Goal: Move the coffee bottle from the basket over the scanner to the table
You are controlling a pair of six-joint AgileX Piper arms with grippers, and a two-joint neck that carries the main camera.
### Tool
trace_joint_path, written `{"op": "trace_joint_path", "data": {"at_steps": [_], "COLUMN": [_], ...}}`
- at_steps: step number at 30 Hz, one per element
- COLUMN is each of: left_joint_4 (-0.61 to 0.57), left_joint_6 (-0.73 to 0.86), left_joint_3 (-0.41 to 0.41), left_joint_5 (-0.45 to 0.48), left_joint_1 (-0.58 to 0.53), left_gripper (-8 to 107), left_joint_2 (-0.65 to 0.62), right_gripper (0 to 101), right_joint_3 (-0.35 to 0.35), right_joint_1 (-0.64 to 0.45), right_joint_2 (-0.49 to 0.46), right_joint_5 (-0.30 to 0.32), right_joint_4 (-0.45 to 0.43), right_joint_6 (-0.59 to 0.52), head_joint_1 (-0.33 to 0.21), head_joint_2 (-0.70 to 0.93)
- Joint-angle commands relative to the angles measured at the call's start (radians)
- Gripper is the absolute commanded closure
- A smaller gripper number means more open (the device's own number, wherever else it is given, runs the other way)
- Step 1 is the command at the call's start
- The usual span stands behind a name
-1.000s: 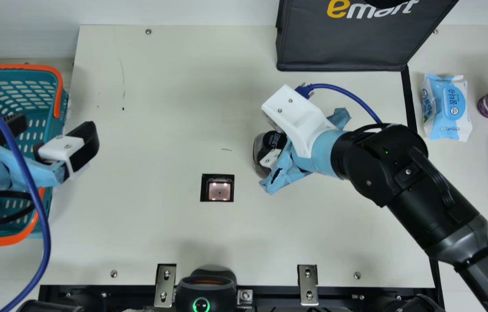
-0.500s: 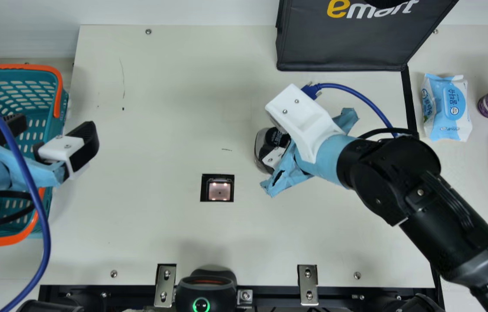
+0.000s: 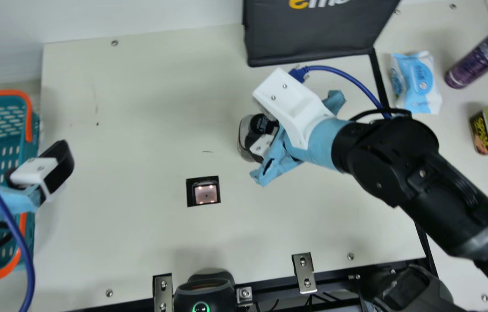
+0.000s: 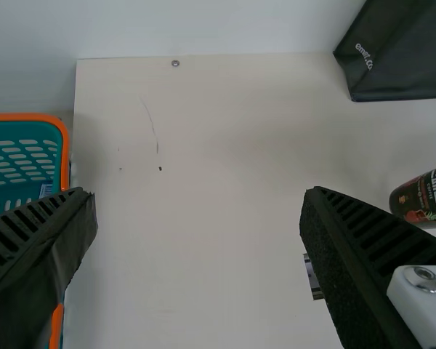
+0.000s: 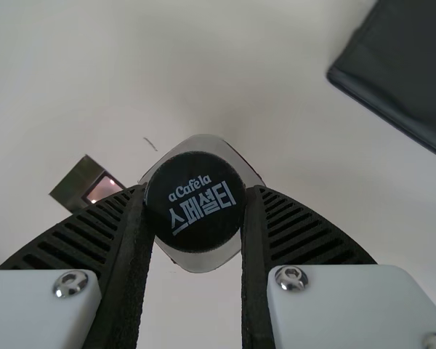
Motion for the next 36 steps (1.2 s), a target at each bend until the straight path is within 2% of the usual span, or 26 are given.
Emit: {"op": "trace_joint_path", "data": {"at_steps": [1,4,22,36], "left_joint_4": [0.000,0.000,0.000,0.000], "left_joint_6": [0.000,0.000,0.000,0.000], "left_joint_3": [0.000,0.000,0.000,0.000], "left_joint_5": [0.000,0.000,0.000,0.000], "left_joint_1": [0.000,0.000,0.000,0.000], "left_gripper": [9,9,9,9], "left_joint_2": [0.000,0.000,0.000,0.000], "right_gripper": [101,101,101,101], "right_joint_3": [-0.005,-0.012,-0.079,-0.127], "right_joint_1": [-0.040,-0.097,-0.482,-0.690], "right_joint_2": [-0.001,-0.002,0.027,0.048], "right_joint_5": [0.006,0.014,0.062,0.093], "right_joint_4": [0.001,0.004,0.021,-0.001], "right_joint_6": [0.003,0.006,0.017,0.046], "head_joint_1": [-0.030,-0.030,-0.030,-0.030], "head_joint_2": [-0.091,-0.160,-0.160,-0.160]}}
